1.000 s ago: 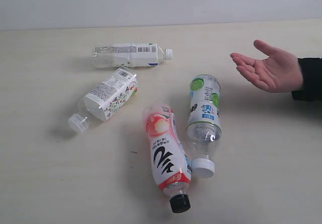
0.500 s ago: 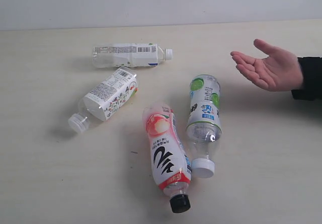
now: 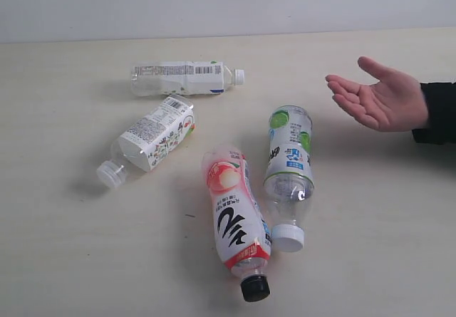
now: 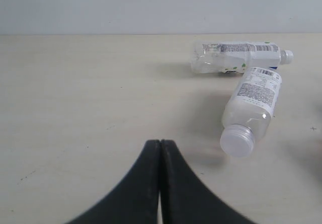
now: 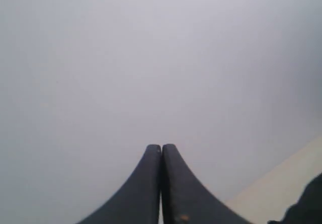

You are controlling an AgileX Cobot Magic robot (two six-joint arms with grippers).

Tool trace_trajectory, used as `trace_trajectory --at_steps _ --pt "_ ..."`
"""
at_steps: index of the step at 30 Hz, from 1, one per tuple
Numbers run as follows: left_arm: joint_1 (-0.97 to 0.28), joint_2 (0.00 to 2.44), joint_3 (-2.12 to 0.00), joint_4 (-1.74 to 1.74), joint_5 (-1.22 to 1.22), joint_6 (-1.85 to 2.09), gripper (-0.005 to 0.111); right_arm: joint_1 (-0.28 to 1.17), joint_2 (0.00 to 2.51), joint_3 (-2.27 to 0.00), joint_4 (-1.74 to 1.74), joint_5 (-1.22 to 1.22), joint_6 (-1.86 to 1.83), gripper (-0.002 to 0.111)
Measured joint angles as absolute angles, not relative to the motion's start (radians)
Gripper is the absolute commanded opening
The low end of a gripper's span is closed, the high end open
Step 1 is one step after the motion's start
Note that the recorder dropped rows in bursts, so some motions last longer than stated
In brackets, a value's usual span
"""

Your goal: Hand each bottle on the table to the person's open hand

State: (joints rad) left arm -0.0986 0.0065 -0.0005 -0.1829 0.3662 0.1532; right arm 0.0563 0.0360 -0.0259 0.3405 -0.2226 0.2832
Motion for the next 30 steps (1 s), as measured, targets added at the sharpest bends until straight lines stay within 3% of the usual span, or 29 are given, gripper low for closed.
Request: trace_trajectory --at_steps 8,17,25,30 --pt "-0.099 0.007 0.0 -0.183 0.366 0.153 0.0 0.056 0.254 -0.426 0.224 -0.02 0.31 0.0" --pt "-0.099 0.007 0.0 -0.183 0.366 0.153 0.0 0.056 0.829 -0.965 0.111 0.61 0.181 0.0" --pt "-0.099 0.007 0.0 -0.183 0.366 0.153 0.0 0.061 1.182 -1.051 0.361 0.999 -0.068 0.0" --pt "-0.099 0.007 0.0 -0.183 0.366 0.153 0.0 0.175 1.256 -1.032 0.529 0.979 -0.192 0.0"
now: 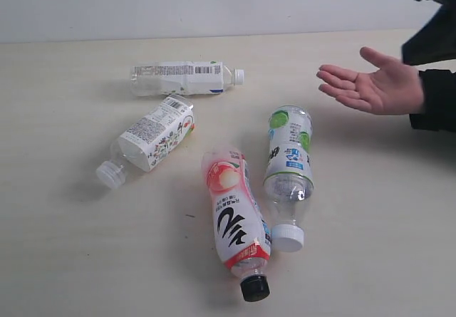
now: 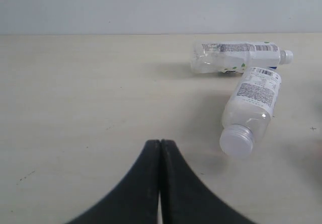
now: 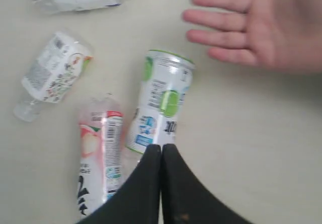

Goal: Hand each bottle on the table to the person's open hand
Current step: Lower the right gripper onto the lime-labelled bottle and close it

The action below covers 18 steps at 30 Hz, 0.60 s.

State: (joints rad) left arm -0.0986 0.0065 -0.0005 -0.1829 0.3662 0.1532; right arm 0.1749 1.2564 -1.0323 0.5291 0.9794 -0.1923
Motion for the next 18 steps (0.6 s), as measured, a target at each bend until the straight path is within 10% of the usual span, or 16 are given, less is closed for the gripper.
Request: trace_trajectory --at_steps 12,18 --pt "-0.099 0.007 0.0 -0.183 0.366 0.153 0.0 0.596 1.539 -1.068 0.106 0.822 0.324 0.009" --pt "-0.099 0.007 0.0 -0.183 0.366 0.153 0.0 0.602 1.684 -1.115 0.126 0.916 0.357 0.075"
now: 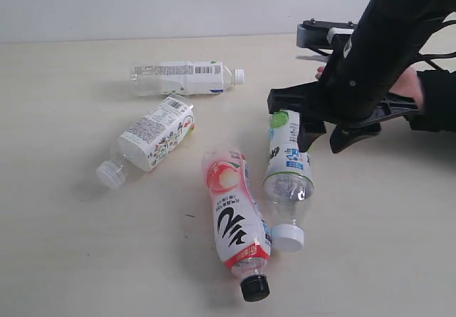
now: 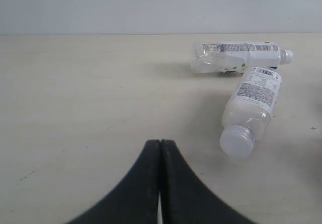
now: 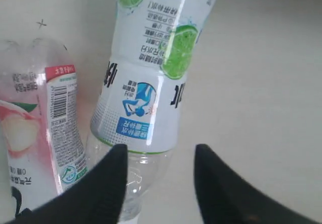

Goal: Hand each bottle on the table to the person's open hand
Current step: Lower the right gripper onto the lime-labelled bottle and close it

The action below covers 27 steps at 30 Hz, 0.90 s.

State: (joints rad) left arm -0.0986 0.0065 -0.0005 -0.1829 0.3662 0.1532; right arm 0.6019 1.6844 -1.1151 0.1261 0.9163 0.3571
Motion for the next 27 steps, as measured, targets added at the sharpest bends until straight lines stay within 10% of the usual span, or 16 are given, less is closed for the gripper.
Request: trace_trajectory --at_steps 19,27 --pt "-0.099 0.007 0.0 -0.183 0.366 0.153 0.0 0.604 1.874 -1.118 0.206 0.661 0.332 0.085" --pt "-0.099 0.007 0.0 -0.183 0.366 0.153 0.0 0.604 1.919 -1.118 0.206 0.653 0.343 0.061"
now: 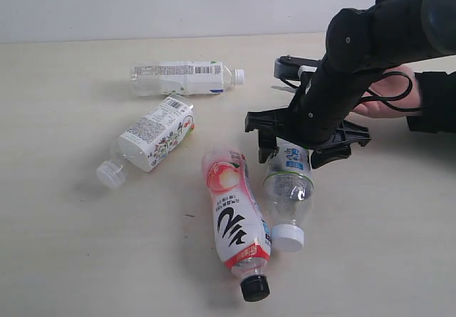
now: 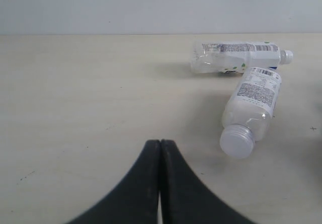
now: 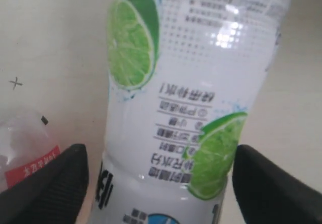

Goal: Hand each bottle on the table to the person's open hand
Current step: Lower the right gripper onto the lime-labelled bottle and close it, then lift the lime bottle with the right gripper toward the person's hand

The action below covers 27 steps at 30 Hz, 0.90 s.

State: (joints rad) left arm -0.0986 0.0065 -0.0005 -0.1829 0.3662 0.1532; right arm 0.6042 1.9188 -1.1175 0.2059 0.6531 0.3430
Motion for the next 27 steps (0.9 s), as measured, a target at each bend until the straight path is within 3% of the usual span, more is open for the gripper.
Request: trace_trajectory --at_steps 11,27 --pt "-0.099 0.007 0.0 -0.183 0.366 0.153 0.0 0.604 1.921 -1.118 0.208 0.653 0.346 0.002" --pt "-0.099 0.007 0.0 -0.183 0.366 0.153 0.0 0.604 1.816 -1.118 0.208 0.722 0.326 0.0"
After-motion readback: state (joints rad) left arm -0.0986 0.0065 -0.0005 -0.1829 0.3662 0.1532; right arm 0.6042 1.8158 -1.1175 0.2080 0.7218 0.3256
